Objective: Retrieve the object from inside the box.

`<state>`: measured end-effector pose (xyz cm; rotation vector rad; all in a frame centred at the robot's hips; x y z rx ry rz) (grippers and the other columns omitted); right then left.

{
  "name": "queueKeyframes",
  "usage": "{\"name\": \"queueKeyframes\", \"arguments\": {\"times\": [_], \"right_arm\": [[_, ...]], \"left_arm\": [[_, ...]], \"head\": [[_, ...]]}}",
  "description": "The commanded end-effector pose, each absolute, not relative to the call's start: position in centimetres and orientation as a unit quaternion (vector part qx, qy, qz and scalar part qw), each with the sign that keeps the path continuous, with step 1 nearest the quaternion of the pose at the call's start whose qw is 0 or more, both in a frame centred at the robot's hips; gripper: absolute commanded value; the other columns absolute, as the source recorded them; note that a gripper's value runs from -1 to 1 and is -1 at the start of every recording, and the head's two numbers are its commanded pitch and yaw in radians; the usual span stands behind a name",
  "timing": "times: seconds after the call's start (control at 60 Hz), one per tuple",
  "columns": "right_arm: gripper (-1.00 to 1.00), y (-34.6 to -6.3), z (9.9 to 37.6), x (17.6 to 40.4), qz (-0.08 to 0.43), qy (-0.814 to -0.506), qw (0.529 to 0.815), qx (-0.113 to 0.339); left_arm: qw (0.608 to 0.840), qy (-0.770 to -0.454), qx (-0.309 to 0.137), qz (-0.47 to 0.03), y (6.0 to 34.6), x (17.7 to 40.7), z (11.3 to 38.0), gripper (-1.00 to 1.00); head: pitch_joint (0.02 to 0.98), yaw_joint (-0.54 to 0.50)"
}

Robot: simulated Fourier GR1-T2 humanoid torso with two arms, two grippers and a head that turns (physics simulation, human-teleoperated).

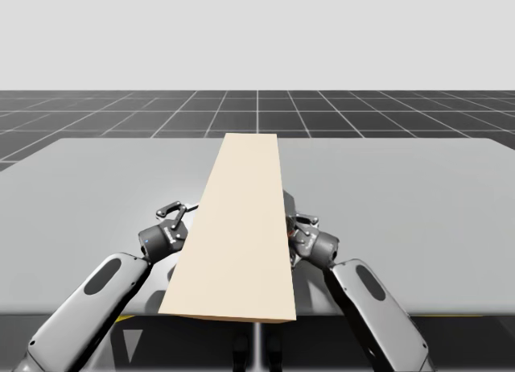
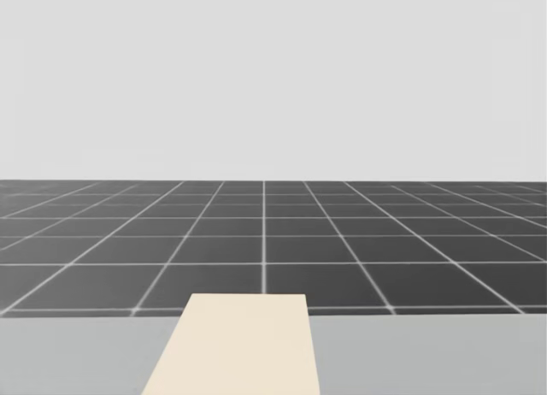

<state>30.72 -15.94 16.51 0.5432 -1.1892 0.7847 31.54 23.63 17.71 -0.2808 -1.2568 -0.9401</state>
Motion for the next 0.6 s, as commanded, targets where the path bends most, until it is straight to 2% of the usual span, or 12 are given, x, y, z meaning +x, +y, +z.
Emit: {"name": "queueKeyframes", "arguments": {"times": [0.017, 0.117, 0.217, 0.283, 0.35, 0.367, 0.383, 0.45, 0.6], "right_arm": [[1.00, -20.7, 20.0, 28.7, 0.299, -0.609, 0.713, 0.180], [1.00, -23.5, 22.0, 26.8, 0.269, -0.636, 0.706, 0.155], [1.00, -25.1, 24.2, 25.1, 0.251, -0.656, 0.697, 0.145], [1.00, -25.7, 26.9, 24.1, 0.242, -0.679, 0.680, 0.135], [1.00, -25.3, 30.3, 23.7, 0.242, -0.702, 0.655, 0.137], [1.00, -25.3, 30.3, 23.7, 0.242, -0.702, 0.655, 0.137], [1.00, -24.9, 32.1, 23.5, 0.246, -0.714, 0.641, 0.138], [1.00, -24.0, 34.8, 23.3, 0.254, -0.727, 0.622, 0.141], [1.00, -22.2, 39.3, 22.9, 0.261, -0.758, 0.579, 0.148]], "left_arm": [[0.687, -0.572, -0.147, -0.423, 22.3, 31.4, 18.0, -1.00], [0.686, -0.574, -0.147, -0.422, 22.4, 31.5, 18.1, -1.00], [0.686, -0.576, -0.146, -0.419, 22.6, 31.5, 18.2, -1.00], [0.686, -0.578, -0.146, -0.417, 22.7, 31.6, 18.2, -1.00], [0.687, -0.578, -0.145, -0.416, 22.8, 31.6, 18.3, -1.00], [0.687, -0.578, -0.145, -0.416, 22.8, 31.6, 18.3, -1.00], [0.687, -0.578, -0.145, -0.416, 22.8, 31.6, 18.3, -1.00], [0.687, -0.579, -0.143, -0.415, 22.9, 31.7, 18.2, -1.00], [0.687, -0.582, -0.142, -0.411, 23.1, 31.8, 18.4, -1.00]], "head": [[0.166, -0.02], [0.165, -0.02], [0.165, -0.01], [0.163, -0.01], [0.161, -0.01], [0.161, -0.01], [0.161, -0.01], [0.161, -0.01], [0.165, -0.01]]}}
